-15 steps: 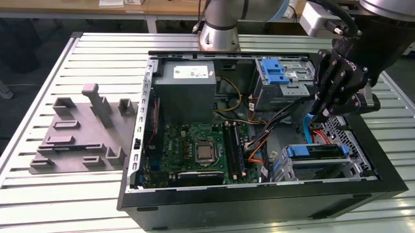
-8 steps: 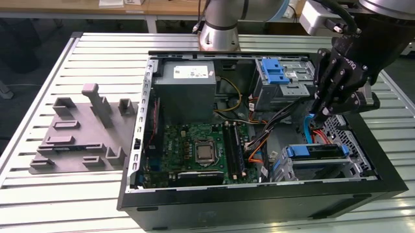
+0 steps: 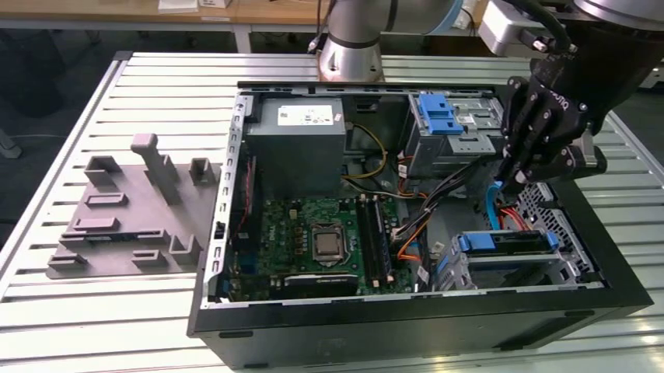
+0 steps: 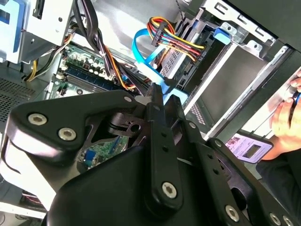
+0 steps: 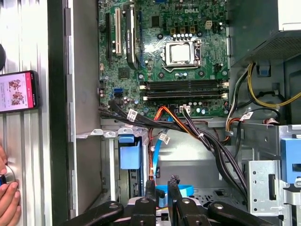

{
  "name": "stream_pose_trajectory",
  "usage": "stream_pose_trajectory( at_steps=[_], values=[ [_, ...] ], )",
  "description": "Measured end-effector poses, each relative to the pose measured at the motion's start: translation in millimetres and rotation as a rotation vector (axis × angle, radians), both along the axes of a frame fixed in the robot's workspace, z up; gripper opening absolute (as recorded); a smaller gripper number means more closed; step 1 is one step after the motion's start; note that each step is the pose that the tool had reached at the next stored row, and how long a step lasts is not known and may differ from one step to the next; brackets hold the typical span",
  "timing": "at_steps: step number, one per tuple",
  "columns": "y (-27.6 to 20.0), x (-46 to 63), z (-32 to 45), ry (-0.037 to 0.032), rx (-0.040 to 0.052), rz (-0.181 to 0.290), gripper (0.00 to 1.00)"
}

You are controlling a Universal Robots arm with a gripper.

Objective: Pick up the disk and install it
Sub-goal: 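Insert the second disk wire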

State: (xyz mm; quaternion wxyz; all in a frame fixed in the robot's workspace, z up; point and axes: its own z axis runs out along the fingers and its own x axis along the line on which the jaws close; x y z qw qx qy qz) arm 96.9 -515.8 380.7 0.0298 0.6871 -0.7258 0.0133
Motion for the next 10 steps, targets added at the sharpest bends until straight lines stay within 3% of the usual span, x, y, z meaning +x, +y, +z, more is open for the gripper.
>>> stream_pose_trajectory(
  at_steps=[10],
  values=[
    [0.1,0.4,-9.1,-0.0001,0.0,0.0,0.25]
  ],
)
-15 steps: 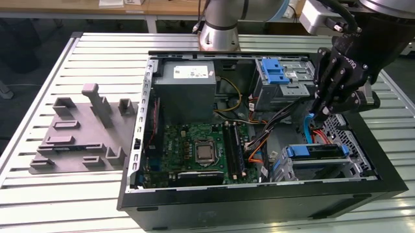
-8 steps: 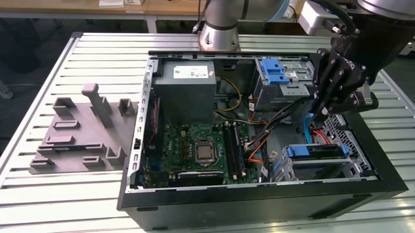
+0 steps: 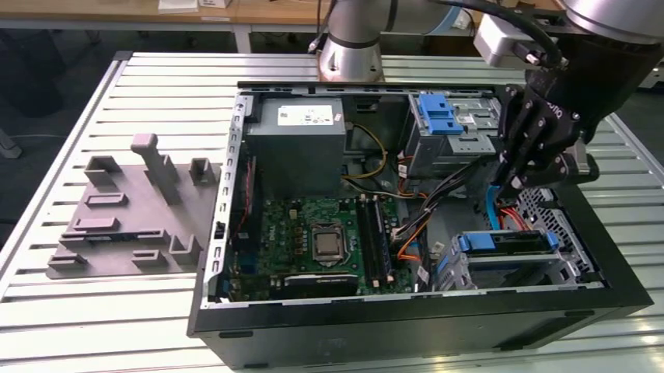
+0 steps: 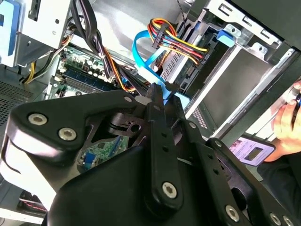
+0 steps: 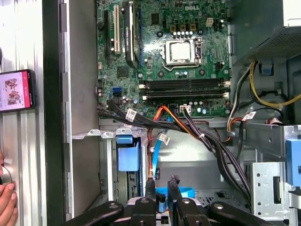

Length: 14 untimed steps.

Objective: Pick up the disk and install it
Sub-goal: 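Insert the second disk wire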

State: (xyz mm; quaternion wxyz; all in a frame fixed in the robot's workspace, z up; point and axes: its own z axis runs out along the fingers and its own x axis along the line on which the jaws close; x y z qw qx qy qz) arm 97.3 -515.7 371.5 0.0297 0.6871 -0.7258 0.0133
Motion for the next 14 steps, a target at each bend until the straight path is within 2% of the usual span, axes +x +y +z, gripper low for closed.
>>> stream_pose_trajectory(
  at_steps=[8,9,14],
  values=[
    [0.0,1.5,-5.6,0.0001,-0.0001,0.0,0.24],
    [0.0,1.7,-6.0,0.0001,-0.0001,0.0,0.17],
    [-0.1,2.1,-8.0,0.0,0.0017,0.0,0.16]
  ],
)
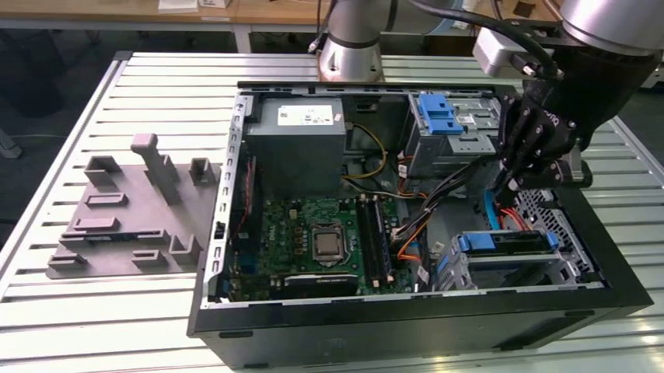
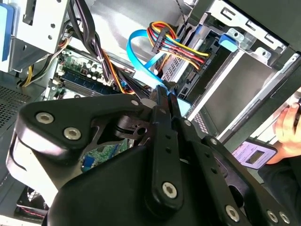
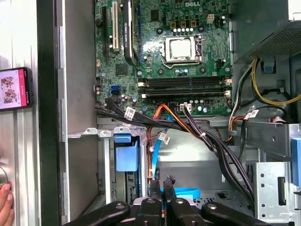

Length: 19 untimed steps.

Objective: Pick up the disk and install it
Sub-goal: 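Insert the second disk wire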

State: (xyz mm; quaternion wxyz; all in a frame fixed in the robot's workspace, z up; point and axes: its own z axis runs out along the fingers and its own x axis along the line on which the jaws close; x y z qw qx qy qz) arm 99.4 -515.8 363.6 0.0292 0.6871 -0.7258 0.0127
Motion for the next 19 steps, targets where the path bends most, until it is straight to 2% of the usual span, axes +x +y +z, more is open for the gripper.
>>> stream_pose_trajectory(
  at_steps=[2,8,9,12,17,18,19],
  values=[
    [0.0,0.0,-0.4,0.0001,-0.001,0.0,0.16],
    [0.0,0.0,-0.5,0.0001,-0.0224,0.0,0.17],
    [0.0,0.1,-0.6,0.0,-0.0255,0.0,0.23],
    [0.0,0.1,-0.7,0.0,-0.0339,0.0,0.23],
    [0.0,0.1,-2.0,0.0001,-0.0392,0.0,0.22],
    [0.0,0.1,-2.4,0.0001,-0.0393,0.0,0.16],
    [0.0,0.1,-2.7,0.0,-0.0393,0.0,0.16]
  ],
)
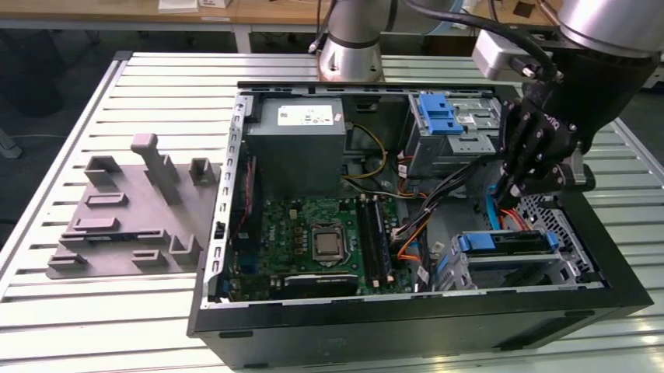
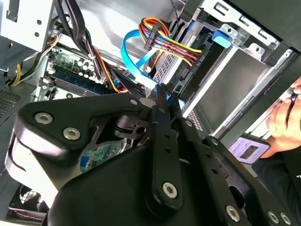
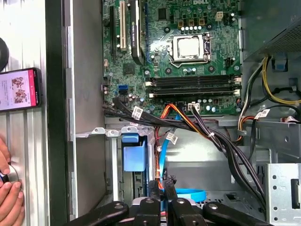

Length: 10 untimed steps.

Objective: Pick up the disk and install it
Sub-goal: 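Insert the second disk wire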

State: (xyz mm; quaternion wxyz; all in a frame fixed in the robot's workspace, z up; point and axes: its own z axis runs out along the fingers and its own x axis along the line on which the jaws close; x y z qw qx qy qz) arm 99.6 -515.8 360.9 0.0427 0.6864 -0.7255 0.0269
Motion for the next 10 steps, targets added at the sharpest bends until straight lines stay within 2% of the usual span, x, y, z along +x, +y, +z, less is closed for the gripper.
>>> stream_pose_trajectory(
  at_steps=[3,4,6,7,8,10],
  values=[
    [-0.1,0.4,-0.6,0.0,0.0026,0.0,0.16],
    [-0.2,0.5,-0.7,0.0001,0.0133,0.0,0.16],
    [-1.0,0.6,-0.8,0.0001,0.0489,0.0,0.16],
    [-1.7,0.5,-0.9,0.0002,0.0635,0.0,0.16],
    [-2.6,0.5,-1.2,0.0001,0.0725,0.0,0.16],
    [-5.0,0.6,-2.1,0.0002,0.0758,0.0,0.16]
  ],
)
